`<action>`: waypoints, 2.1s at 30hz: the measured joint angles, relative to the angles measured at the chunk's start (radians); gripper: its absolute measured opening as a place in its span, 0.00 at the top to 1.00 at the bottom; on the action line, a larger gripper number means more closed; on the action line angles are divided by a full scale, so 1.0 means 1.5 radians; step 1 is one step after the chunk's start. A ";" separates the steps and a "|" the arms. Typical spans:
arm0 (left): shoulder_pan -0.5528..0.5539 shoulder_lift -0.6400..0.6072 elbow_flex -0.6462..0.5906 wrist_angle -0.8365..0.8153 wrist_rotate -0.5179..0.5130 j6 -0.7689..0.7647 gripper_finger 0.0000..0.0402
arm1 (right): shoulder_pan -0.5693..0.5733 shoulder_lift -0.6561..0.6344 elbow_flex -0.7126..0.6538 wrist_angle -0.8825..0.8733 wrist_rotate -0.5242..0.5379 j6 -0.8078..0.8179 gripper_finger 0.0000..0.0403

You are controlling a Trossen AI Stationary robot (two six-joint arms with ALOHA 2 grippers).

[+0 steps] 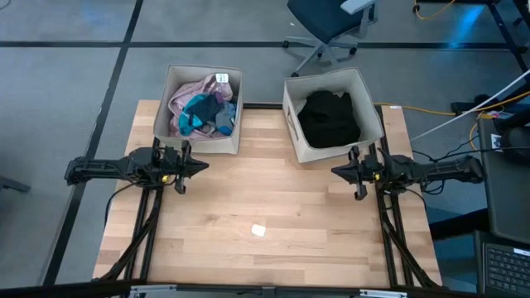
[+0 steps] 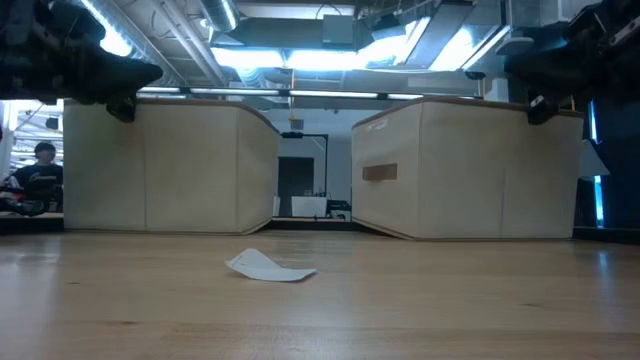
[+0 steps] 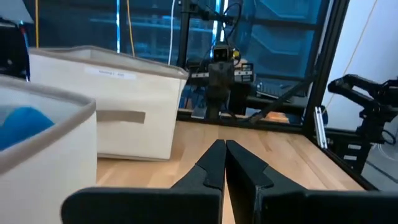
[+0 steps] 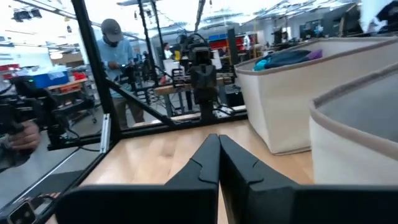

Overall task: Sort clothes
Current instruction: Return to Home Position

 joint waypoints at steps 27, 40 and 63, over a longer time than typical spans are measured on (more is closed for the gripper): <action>0.000 0.002 0.000 -0.030 -0.012 0.005 0.99 | 0.000 -0.084 -0.002 -0.171 0.000 -0.019 0.99; 0.000 0.002 0.000 -0.030 -0.012 0.003 0.99 | 0.000 -0.084 -0.003 -0.173 0.000 -0.069 0.99; 0.000 0.002 0.000 -0.030 -0.012 0.003 0.99 | 0.000 -0.084 -0.003 -0.176 0.001 -0.068 0.99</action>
